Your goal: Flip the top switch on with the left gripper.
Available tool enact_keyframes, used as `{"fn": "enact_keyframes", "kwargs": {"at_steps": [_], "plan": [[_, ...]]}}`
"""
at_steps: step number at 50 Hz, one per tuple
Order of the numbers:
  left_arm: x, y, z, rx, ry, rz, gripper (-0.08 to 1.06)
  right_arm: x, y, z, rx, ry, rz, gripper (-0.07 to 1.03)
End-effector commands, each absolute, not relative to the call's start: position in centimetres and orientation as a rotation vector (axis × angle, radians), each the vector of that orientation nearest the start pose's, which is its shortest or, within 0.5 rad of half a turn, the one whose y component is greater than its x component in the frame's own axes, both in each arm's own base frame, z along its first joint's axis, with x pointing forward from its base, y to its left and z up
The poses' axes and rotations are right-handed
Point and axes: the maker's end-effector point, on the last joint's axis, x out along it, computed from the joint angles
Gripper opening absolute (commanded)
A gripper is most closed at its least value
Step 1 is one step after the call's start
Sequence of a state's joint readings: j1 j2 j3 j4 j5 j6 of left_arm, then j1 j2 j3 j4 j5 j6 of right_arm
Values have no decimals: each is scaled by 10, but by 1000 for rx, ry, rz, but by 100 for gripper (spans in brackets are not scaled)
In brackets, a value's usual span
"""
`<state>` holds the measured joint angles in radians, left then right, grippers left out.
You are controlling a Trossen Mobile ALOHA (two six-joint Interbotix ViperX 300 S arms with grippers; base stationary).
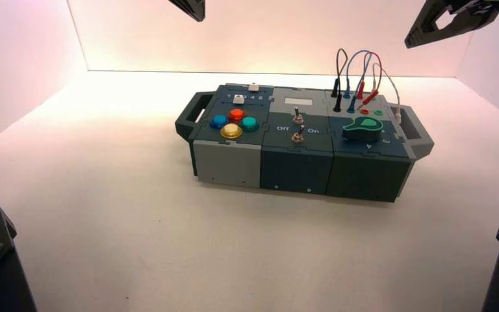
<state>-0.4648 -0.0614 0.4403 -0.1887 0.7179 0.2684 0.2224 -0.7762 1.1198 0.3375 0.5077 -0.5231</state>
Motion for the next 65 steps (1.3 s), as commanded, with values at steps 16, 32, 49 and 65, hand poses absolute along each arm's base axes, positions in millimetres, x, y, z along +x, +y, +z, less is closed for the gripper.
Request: {"fn": "enact_keyframes", "kwargs": {"at_steps": [16,32,49,65], "plan": [[352,-199,173,295,1022,-596,-3,226,80,164,-234,749,451,-2],[350,-200,196,270,977,-598,-3,225,83,187,-205,705,455,-2],[327,-211,228,118,1066,-584,-3,231,67,201,-12,813,345,-2],[293,-248,221,78,1188,-605,-3,232,44,181,100,998,206,-2]]}}
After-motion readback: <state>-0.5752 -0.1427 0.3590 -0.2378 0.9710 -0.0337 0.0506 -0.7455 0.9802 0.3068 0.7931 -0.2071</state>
